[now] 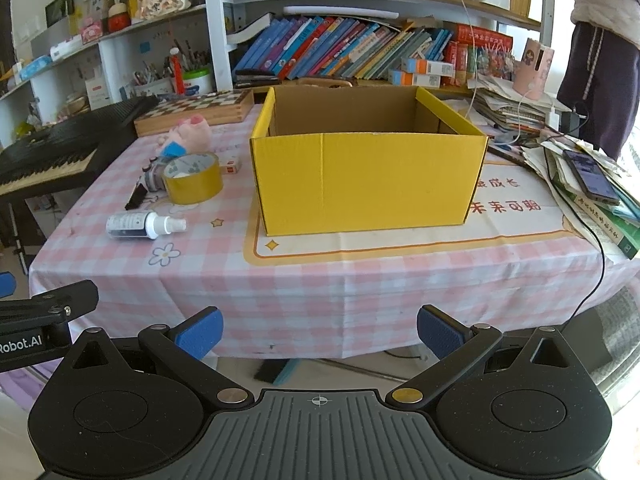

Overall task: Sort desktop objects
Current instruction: 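Move both tools toward the objects beside the yellow box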

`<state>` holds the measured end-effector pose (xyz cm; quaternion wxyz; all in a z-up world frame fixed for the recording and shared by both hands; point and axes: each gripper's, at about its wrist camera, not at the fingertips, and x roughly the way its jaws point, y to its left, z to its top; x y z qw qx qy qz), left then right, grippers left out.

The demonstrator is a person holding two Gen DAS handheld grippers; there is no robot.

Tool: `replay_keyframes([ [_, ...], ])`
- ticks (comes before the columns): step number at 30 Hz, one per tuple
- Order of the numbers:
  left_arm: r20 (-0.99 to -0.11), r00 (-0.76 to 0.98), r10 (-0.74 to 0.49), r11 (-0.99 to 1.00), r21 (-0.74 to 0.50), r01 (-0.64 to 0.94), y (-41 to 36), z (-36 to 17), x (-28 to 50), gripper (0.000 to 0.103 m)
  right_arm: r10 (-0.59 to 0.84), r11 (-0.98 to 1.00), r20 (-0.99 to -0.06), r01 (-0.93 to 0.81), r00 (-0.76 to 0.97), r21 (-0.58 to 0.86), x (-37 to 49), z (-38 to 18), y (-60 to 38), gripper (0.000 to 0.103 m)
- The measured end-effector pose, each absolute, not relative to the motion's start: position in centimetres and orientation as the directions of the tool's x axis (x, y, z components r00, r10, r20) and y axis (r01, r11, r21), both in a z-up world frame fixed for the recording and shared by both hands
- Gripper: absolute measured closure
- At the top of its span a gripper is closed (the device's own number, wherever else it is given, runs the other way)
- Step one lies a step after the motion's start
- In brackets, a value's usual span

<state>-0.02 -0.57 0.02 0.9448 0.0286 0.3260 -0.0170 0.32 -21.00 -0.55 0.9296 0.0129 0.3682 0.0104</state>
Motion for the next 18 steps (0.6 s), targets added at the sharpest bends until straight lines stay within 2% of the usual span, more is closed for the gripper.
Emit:
replay_keyframes([
  [18,-0.624,0.782,-0.018,0.997,0.044,0.058,-0.24,-0.19,0.29,0.0,0.044,0.999,-0.681,-0.029,0.731,0.034,0.62,-0.67,-20.38,0.0],
])
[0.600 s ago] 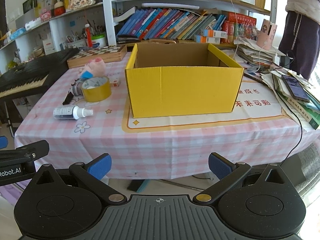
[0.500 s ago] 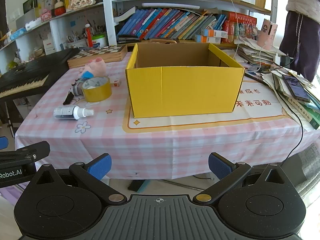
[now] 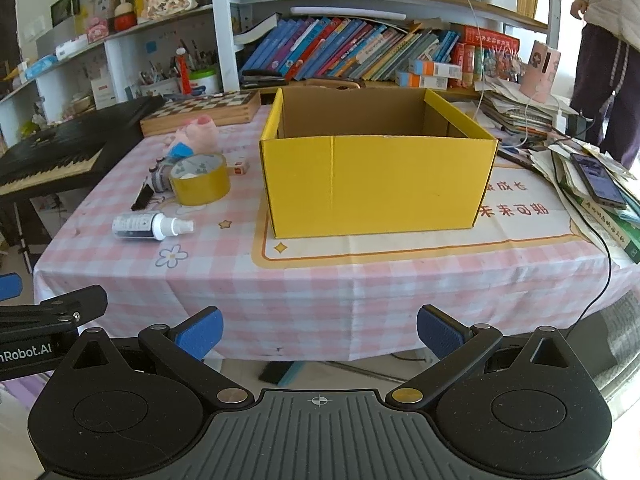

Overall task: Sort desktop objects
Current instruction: 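Move both tools toward the objects beside the yellow box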

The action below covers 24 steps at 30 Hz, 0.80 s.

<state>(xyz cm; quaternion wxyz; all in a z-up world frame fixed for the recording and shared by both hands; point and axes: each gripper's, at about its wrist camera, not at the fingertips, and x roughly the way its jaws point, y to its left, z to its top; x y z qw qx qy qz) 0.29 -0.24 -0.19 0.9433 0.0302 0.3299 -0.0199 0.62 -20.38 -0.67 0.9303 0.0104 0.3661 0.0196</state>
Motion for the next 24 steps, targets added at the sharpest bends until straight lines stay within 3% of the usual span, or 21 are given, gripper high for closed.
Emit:
replay_keyframes([
  [24,-0.617,0.787,-0.02,0.998,0.04,0.056,0.67,0.18,0.14,0.0,0.082,0.997,-0.676,-0.065,0.732,0.051,0.57,-0.44,-19.5,0.0],
])
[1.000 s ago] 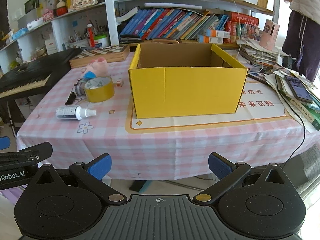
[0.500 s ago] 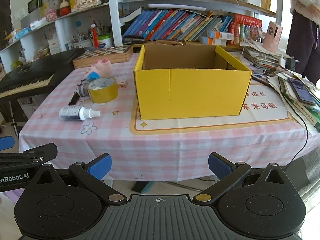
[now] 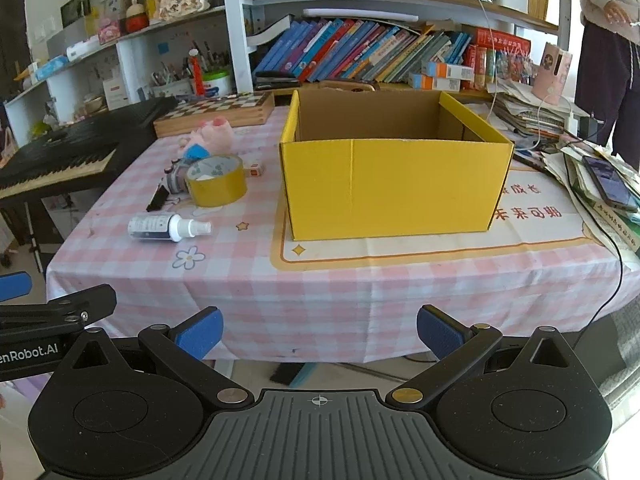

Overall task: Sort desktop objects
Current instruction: 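Move both tools toward the objects beside the yellow box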

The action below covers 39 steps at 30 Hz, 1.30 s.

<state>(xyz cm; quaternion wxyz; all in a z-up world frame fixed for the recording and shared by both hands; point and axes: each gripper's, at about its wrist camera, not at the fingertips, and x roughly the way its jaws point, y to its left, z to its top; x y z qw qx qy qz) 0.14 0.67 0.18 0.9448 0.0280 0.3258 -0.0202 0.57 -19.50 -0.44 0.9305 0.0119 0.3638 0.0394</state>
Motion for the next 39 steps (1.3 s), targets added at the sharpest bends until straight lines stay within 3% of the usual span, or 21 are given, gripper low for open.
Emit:
replay_keyframes([
  [39,-0.638,0.77,0.025,0.999,-0.005,-0.037,5.6,-0.5,1.7,0.0,0.163,0.983,-0.671,-0.18,0.723,0.045,2.9,-0.2,-14.5,0.0],
])
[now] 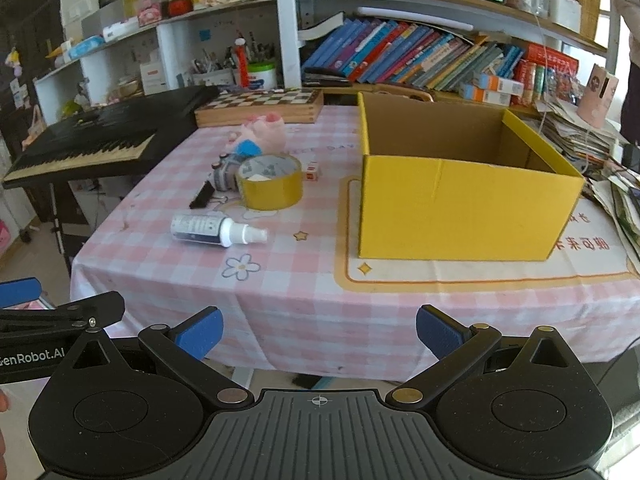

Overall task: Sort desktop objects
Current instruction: 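Move both tools toward the objects beside the yellow box, then grasp the white spray bottle with the left tool while the right tool grasps the tape roll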

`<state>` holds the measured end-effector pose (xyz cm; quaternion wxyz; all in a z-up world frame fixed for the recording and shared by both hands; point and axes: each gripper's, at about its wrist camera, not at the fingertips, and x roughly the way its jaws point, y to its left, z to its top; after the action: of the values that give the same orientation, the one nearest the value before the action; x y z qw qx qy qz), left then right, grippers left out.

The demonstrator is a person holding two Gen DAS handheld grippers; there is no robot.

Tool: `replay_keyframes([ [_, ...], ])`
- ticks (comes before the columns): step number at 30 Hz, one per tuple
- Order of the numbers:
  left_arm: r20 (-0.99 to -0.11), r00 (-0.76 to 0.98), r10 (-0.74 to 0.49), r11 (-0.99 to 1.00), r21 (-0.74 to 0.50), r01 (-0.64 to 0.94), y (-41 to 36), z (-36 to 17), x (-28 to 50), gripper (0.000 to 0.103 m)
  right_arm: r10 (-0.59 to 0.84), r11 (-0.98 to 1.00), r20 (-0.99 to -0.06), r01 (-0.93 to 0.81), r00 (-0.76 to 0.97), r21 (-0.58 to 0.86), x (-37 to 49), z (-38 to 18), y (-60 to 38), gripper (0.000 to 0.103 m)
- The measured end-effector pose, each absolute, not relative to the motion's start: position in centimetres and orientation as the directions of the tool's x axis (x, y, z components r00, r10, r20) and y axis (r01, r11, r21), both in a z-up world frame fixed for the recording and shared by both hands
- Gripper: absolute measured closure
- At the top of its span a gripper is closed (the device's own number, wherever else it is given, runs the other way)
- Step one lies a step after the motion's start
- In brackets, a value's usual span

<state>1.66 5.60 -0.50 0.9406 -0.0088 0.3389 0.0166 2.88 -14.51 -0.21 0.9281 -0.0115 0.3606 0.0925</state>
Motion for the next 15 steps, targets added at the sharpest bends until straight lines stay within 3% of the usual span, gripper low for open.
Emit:
replay_keyframes([
  [15,-0.639,0.768,0.039,0.999,0.019,-0.035,6.6,-1.1,3.1,0.0,0.246,0.96,-0.587,-0.278,0.772,0.036,5.1,0.9,-12.7,0.0],
])
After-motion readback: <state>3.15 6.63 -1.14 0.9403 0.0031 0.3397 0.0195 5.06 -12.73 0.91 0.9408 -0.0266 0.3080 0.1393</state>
